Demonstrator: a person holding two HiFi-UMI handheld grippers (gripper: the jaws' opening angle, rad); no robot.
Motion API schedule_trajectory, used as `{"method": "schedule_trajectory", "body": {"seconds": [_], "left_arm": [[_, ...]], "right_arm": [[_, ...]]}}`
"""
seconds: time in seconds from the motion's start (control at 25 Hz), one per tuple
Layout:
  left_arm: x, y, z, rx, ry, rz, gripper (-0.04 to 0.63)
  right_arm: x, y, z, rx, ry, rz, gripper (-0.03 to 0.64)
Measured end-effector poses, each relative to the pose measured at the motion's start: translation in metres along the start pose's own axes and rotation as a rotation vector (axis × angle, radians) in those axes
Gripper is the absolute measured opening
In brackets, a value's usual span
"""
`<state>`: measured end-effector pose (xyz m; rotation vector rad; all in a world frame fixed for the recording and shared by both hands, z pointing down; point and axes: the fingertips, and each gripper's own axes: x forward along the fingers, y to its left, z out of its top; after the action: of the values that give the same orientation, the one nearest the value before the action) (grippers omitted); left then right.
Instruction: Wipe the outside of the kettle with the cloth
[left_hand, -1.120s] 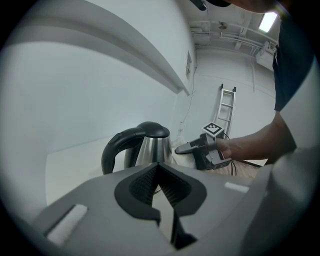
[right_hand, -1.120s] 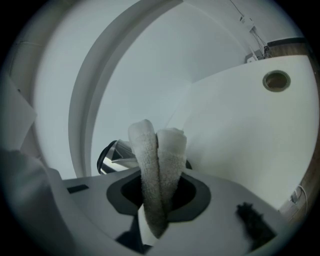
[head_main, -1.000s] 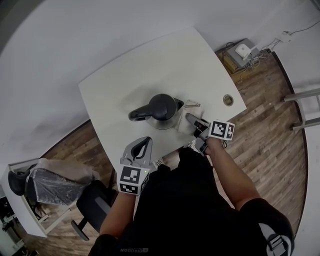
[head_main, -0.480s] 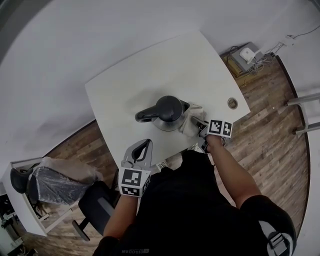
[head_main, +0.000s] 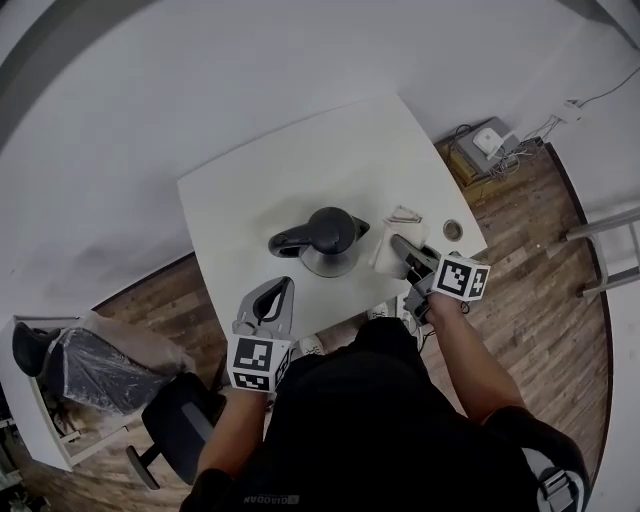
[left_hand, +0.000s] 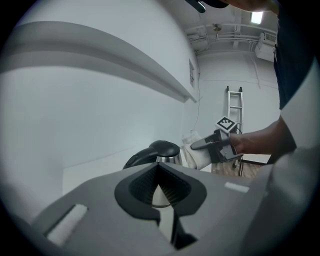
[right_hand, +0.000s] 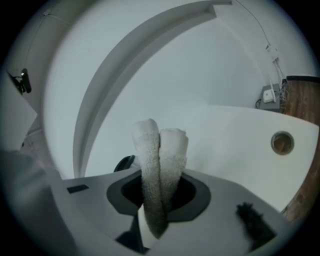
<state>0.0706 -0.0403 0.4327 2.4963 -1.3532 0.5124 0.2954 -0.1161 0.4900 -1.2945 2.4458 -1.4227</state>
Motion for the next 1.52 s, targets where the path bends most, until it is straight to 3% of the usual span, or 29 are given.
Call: {"method": "schedule_trajectory", "body": {"seconds": [0.24, 0.4, 0.64, 0.96, 1.52], "left_arm": [[0.014, 0.003, 0.018, -0.070, -0.023, 0.193, 0.007], [0.013, -0.004, 0.020, -0.217, -0.060, 0.337, 0.007], [0.009, -0.020, 0.005, -0.226, -0.025, 0.454, 0.006], [0.023, 0.008, -0.013, -0.202, 0.014, 0.391, 0.007], [0.035, 0.058, -0.075, -0.255, 0.099, 0.305, 0.006]], "right_arm": [[0.006, 0.041, 0.044, -0.301, 0.153, 0.180, 0.095], [0.020, 0.044, 0.046, -0.461, 0.310, 0.280, 0.095], [0.046, 0.054, 0.044, -0.627, 0.465, 0.371, 0.095], [0.076, 0.059, 0.028, -0.801, 0.619, 0.337, 0.095], [0.147, -0.009, -0.011, -0.752, 0.829, 0.191, 0.094]]}}
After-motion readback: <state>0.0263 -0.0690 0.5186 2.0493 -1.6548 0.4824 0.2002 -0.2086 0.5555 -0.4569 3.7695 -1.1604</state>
